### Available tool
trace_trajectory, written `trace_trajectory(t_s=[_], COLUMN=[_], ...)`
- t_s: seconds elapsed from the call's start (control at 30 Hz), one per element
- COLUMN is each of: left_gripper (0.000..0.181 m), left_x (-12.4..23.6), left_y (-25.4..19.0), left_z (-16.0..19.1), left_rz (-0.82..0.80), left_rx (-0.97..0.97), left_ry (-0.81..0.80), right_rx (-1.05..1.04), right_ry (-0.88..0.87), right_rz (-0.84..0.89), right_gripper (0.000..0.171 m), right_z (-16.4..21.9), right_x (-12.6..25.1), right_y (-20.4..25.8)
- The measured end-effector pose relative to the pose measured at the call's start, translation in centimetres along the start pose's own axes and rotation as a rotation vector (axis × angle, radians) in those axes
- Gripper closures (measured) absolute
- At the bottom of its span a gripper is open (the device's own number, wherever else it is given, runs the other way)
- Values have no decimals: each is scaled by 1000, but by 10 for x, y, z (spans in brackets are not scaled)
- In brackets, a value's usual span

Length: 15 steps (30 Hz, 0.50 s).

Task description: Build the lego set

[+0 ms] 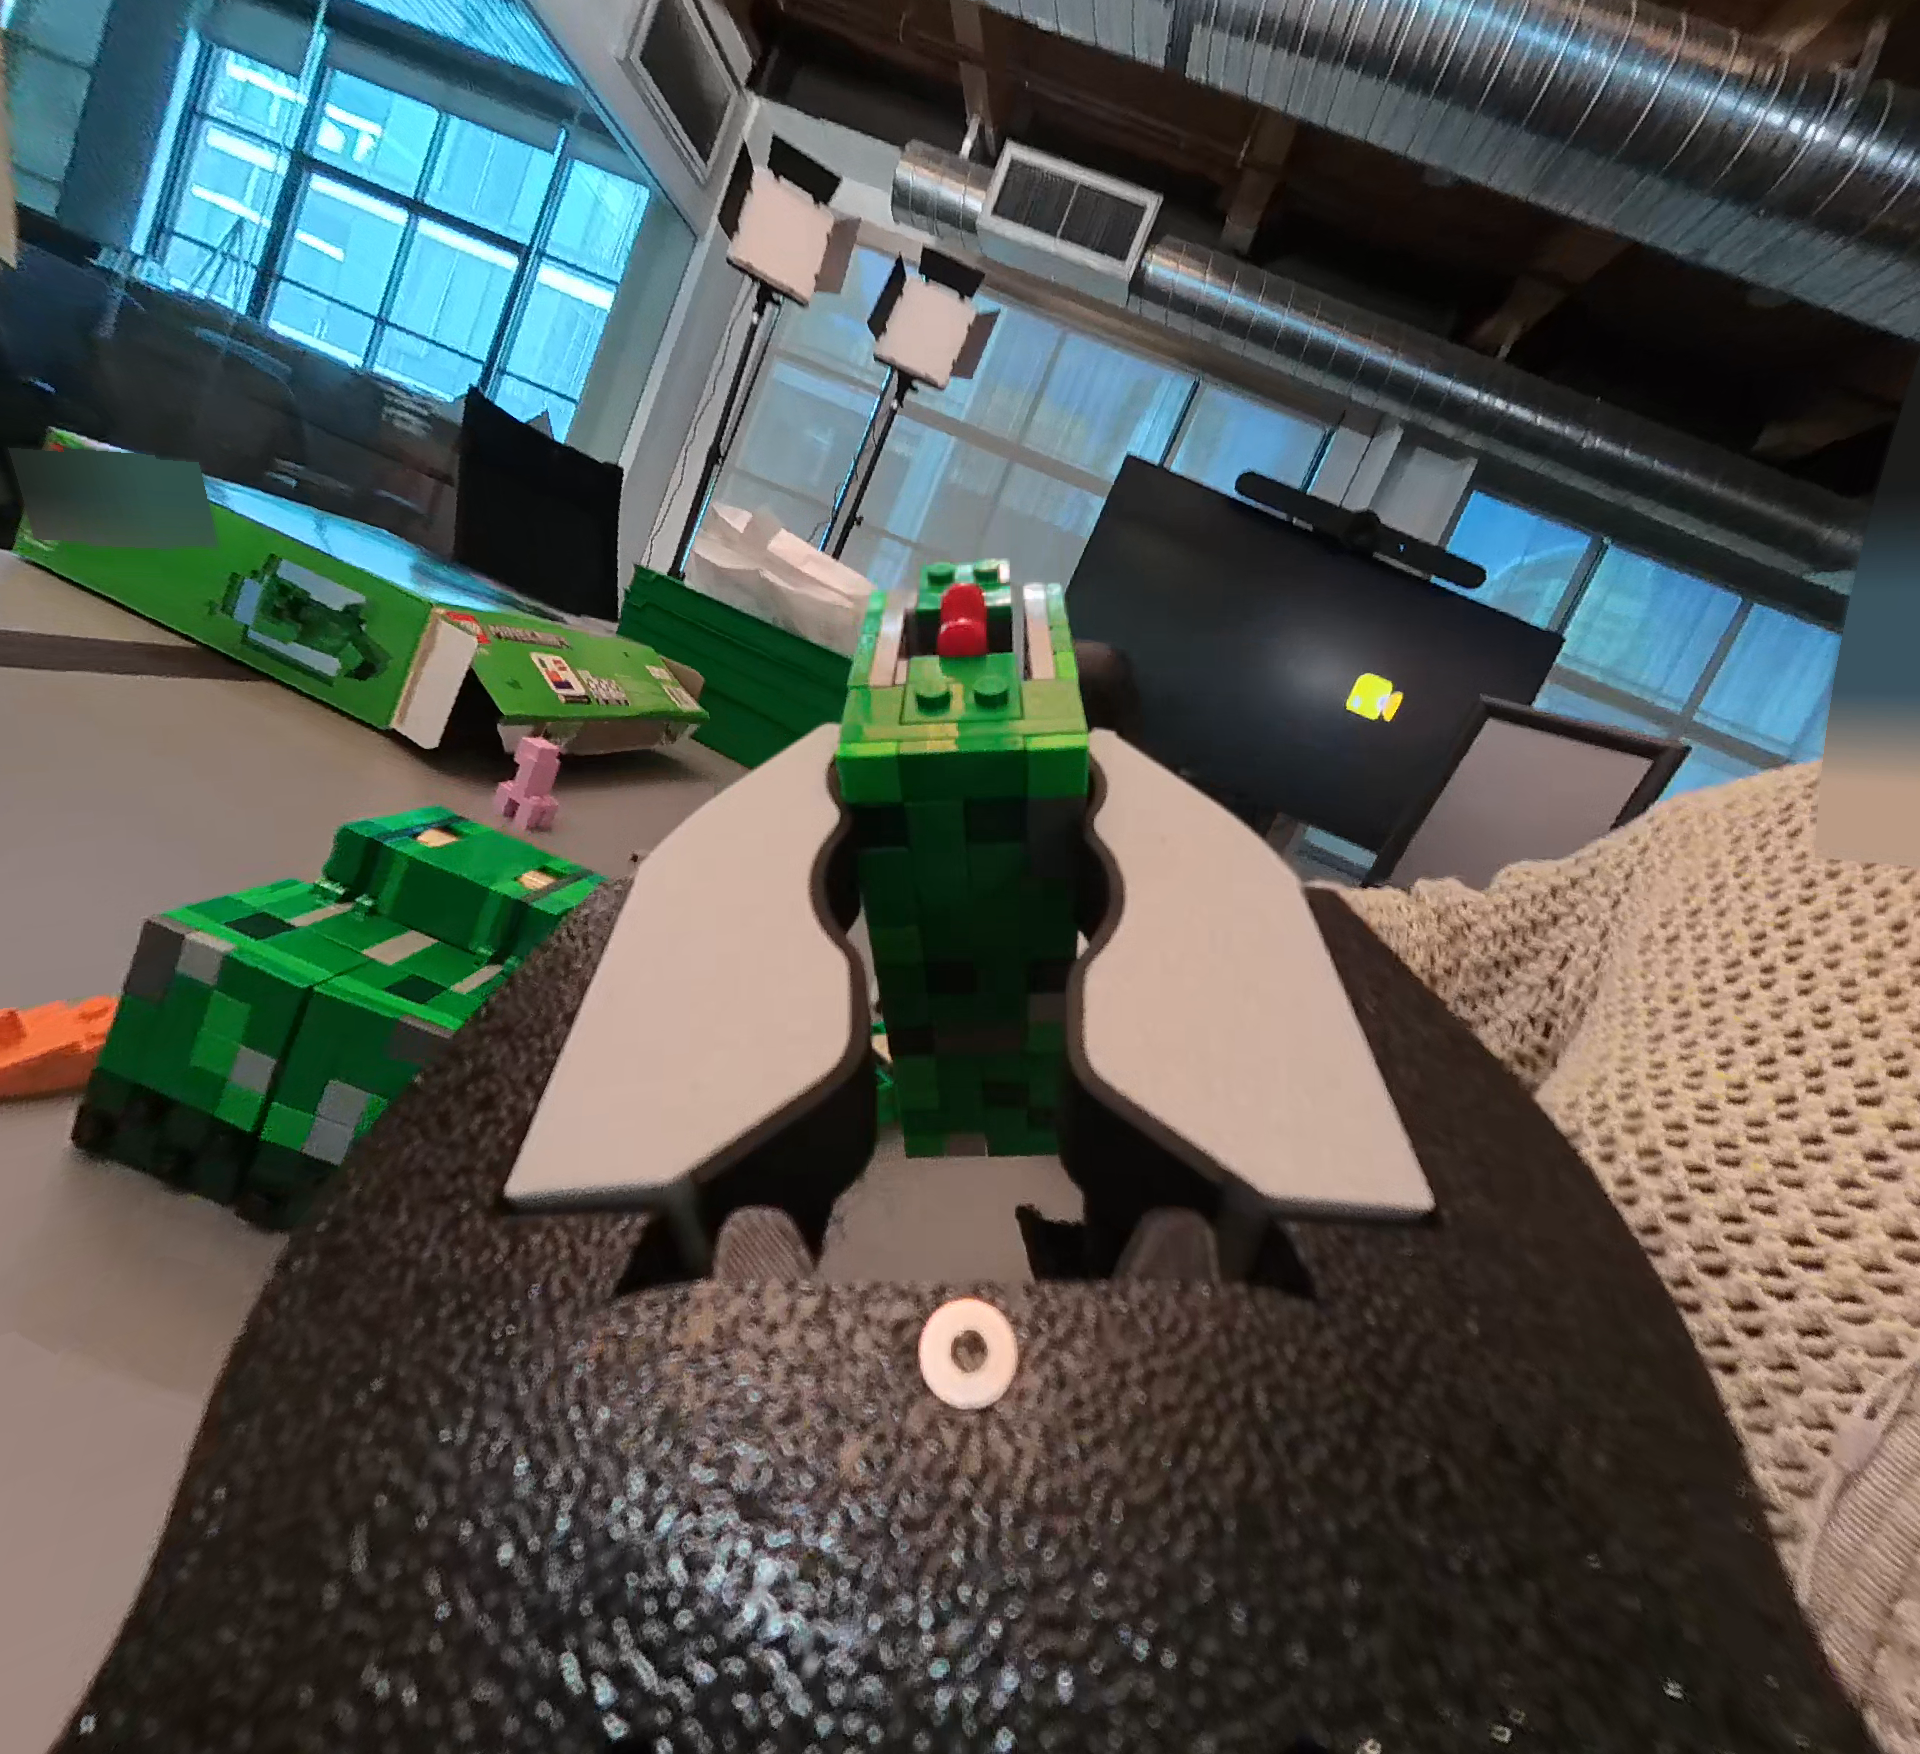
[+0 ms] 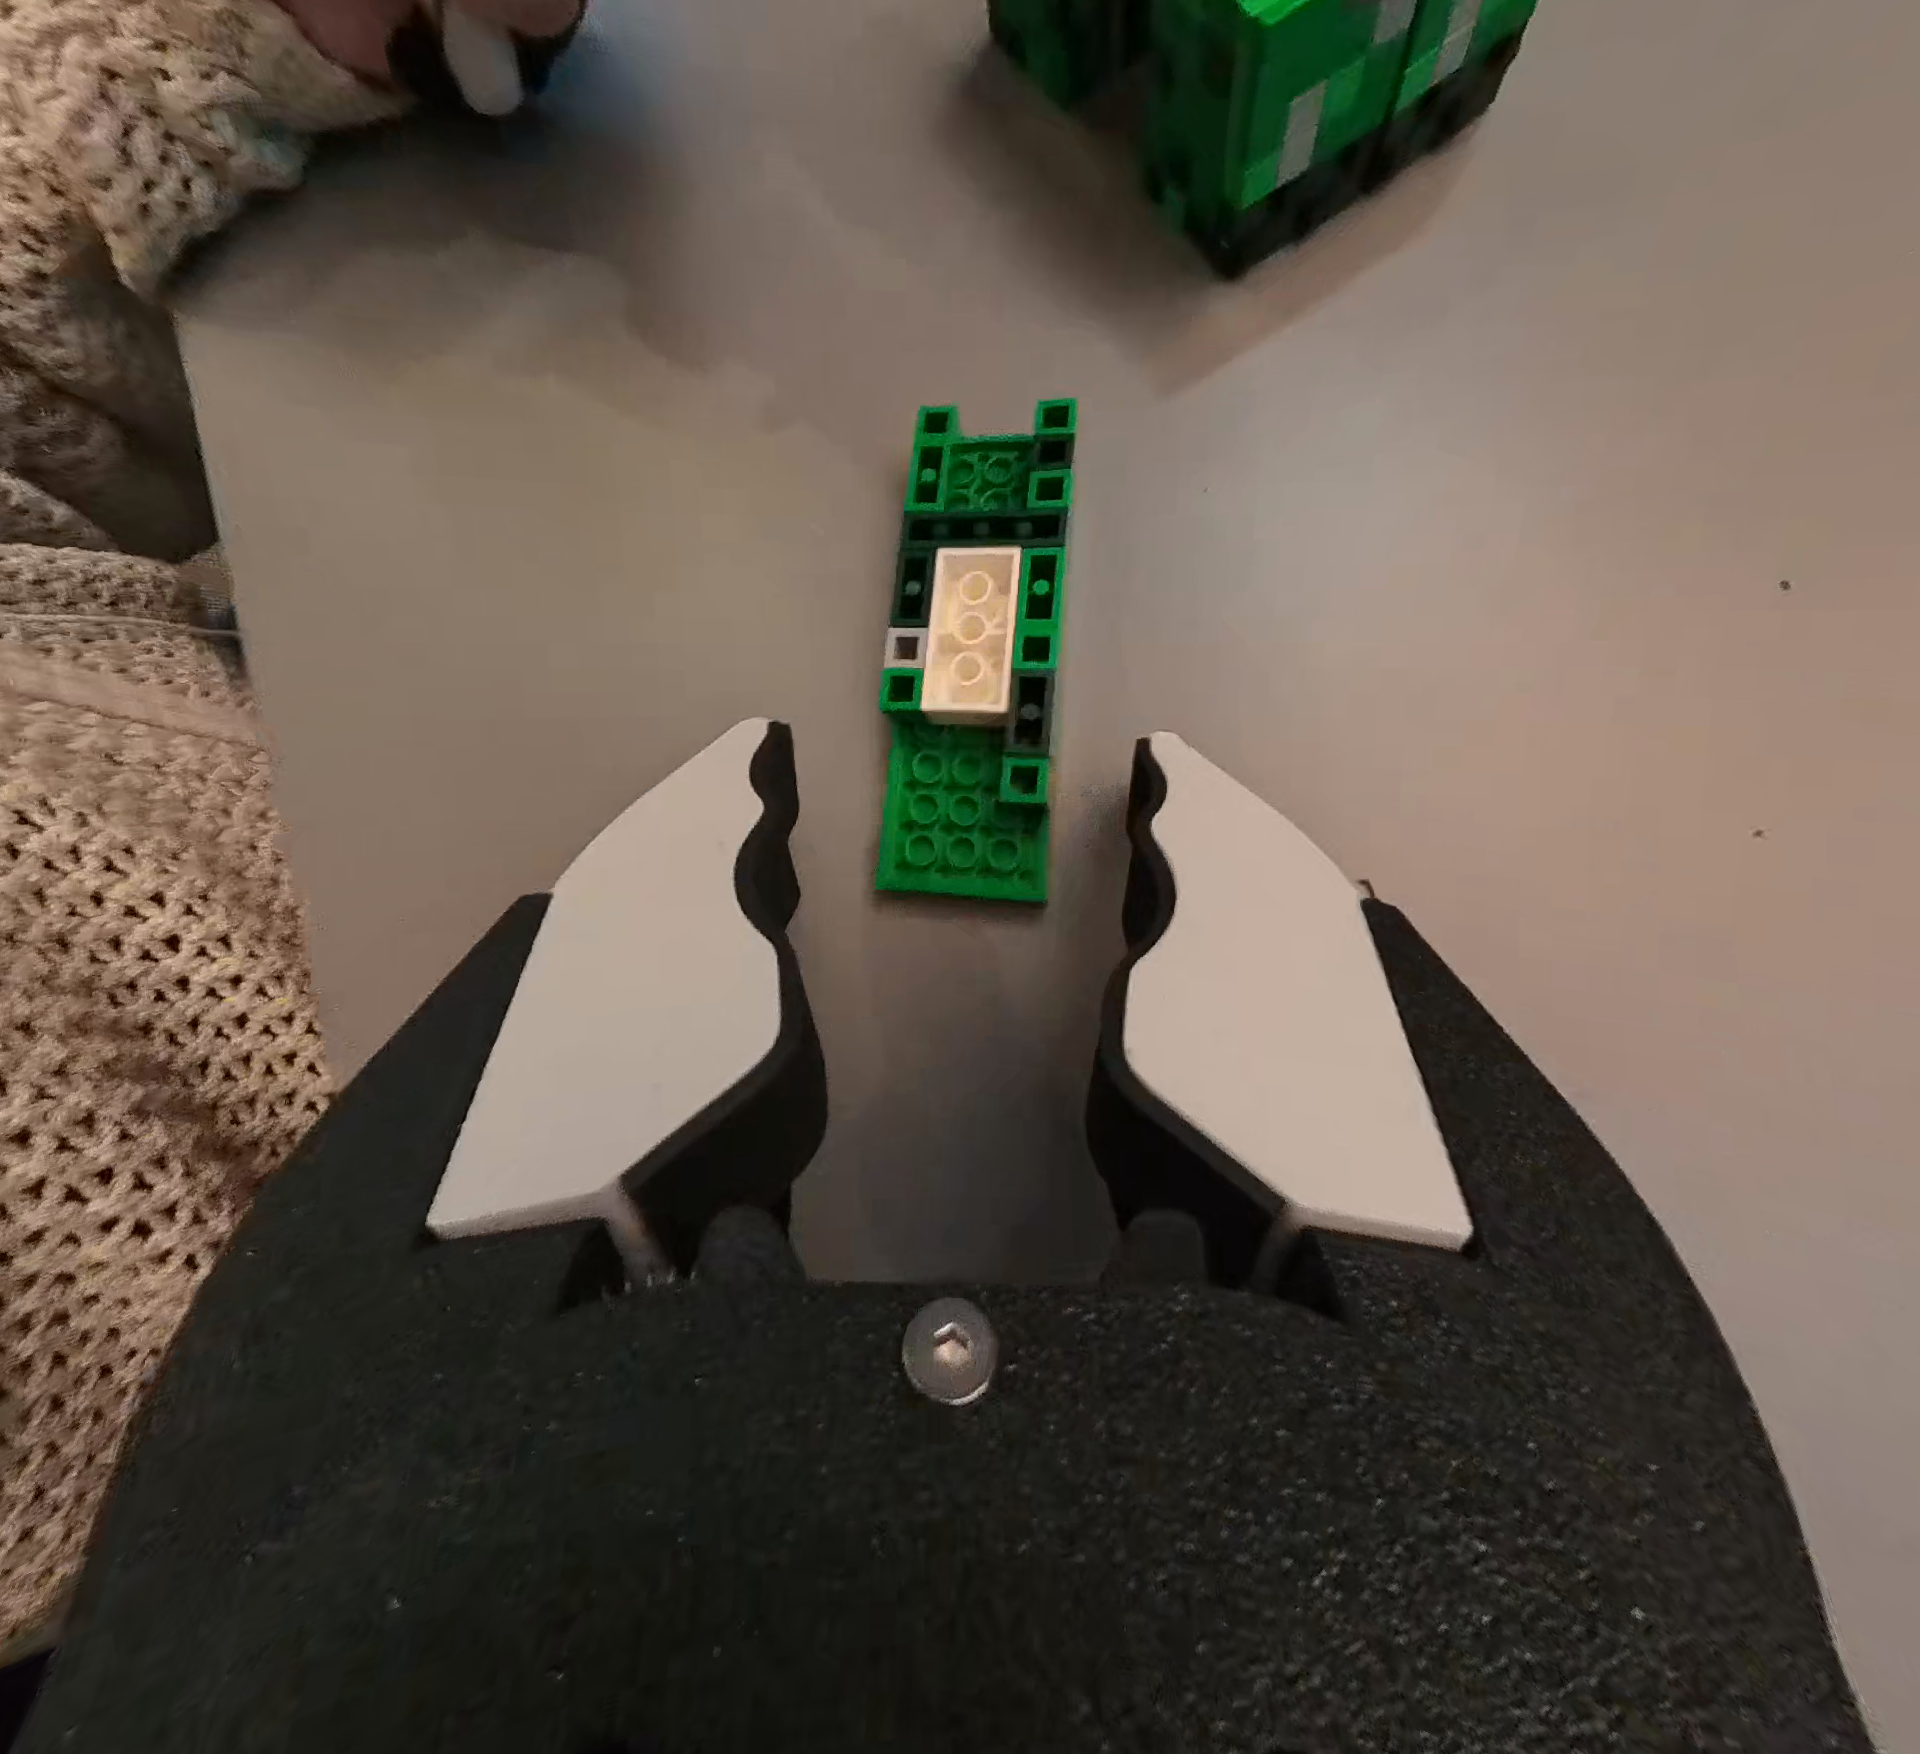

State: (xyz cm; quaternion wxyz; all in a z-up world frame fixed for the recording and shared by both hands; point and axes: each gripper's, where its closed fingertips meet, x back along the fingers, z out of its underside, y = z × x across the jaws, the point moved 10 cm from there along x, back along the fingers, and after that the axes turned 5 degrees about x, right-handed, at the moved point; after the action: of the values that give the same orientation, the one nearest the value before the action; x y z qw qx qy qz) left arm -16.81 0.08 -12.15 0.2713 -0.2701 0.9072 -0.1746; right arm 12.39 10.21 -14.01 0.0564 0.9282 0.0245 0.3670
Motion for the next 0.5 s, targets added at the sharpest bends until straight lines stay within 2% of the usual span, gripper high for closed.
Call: trace_trajectory(t_s=[0.13, 0.27, 0.5], left_gripper=[144, 144, 144], left_x=[-4, -6, -6], left_y=[-2, -3, -2], left_z=[3, 5, 5], left_rz=[0, -9, 4], left_rx=[-15, -26, 15], left_ry=[41, 69, 52], right_rx=[-2, 85, 82], right_ry=[65, 154, 100], right_rz=[-18, 23, 42], right_gripper=[111, 113, 141], right_z=[-7, -6, 1], right_x=[-11, -10, 8], right_y=[-2, 0, -8])
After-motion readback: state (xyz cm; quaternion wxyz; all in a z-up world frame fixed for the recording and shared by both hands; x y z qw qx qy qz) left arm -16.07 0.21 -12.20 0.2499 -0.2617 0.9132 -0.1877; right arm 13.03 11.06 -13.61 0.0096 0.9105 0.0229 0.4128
